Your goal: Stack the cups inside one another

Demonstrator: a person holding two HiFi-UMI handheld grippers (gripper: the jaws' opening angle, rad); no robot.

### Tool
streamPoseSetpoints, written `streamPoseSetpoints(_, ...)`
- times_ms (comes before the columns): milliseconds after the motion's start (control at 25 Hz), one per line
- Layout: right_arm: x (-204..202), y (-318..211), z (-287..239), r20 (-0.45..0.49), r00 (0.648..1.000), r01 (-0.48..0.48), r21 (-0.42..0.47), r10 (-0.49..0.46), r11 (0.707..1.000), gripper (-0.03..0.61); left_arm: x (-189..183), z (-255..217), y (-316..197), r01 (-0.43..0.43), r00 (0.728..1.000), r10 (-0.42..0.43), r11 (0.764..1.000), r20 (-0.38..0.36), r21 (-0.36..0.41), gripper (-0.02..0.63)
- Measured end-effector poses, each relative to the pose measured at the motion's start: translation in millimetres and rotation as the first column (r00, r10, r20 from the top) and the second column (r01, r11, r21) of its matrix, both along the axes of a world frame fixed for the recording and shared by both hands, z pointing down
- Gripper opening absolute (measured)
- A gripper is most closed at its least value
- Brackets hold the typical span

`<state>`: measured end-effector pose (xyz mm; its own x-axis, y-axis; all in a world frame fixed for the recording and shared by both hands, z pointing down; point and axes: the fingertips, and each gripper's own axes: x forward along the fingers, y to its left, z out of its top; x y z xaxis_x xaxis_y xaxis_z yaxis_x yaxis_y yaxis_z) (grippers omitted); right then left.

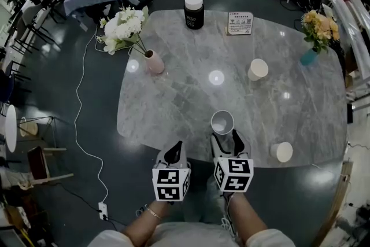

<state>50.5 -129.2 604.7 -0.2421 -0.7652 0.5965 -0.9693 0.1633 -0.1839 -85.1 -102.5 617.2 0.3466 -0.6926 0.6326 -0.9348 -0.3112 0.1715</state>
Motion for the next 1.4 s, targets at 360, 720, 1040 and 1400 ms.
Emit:
streamPoseSetpoints(360,-3,-13,5,-0.044,0.999,0.013,0.014,-0.012,1.000,0.259,-8,6,4,0.017,1.000,-0.017,1.000,0.003,-0.018,-0.003)
streamPoseSetpoints(720,-4,-22,6,-0.061,0.998,0.010,0.036,-0.008,0.999,0.261,-15,11,5,0.032,0.999,-0.032,0.999,0.003,-0.032,-0.003)
streamPoseSetpoints(1040,-4,-27,4,-0.056,0.998,-0.011,0.051,0.014,0.999,0.259,-18,11,-2,0.037,0.999,-0.037,0.999,-0.002,-0.029,-0.003)
streamPoseSetpoints(1400,0,-29,-1,-0.036,0.999,-0.024,0.073,0.026,0.997,0.258,-14,10,-9,0.024,1.000,-0.024,0.999,-0.009,-0.023,-0.003)
